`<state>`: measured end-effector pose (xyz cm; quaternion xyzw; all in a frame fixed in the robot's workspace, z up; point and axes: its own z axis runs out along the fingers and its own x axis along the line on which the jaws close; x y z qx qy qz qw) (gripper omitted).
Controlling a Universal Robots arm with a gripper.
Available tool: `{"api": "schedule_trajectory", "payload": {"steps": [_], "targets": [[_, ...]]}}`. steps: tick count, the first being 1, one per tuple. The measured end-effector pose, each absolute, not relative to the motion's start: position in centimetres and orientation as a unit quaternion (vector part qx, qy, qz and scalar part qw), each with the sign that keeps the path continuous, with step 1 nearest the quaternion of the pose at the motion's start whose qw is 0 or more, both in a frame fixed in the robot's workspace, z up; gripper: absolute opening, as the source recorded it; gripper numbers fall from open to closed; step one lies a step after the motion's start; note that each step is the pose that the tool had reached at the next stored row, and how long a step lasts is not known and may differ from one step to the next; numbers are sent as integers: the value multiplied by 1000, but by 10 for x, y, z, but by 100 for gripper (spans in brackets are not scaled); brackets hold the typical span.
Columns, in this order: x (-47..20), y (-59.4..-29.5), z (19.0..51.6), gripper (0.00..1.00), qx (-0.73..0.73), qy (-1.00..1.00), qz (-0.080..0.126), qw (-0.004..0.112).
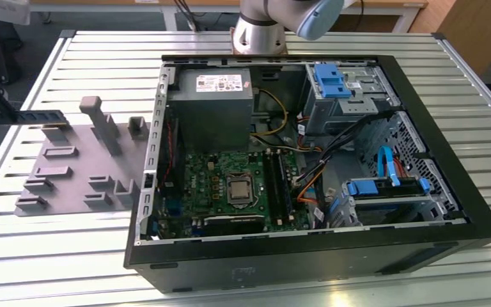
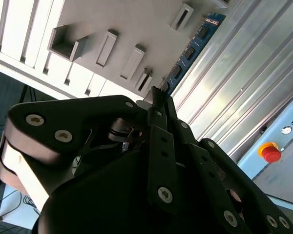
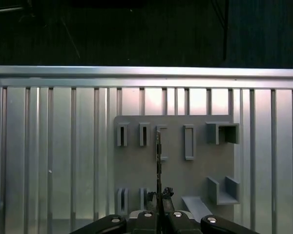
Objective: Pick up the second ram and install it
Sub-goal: 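Pick up the second ram and move it above second insertion slot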
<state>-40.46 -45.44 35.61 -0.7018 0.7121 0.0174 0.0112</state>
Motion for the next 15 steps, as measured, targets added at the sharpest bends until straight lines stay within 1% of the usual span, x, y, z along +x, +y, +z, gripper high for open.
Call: {"api": "schedule_trajectory", "payload": {"steps": [11,15], "targets": [[-405,-453,390,14,-702,712,17,11],[-405,-453,397,14,-702,712,17,11]]}}
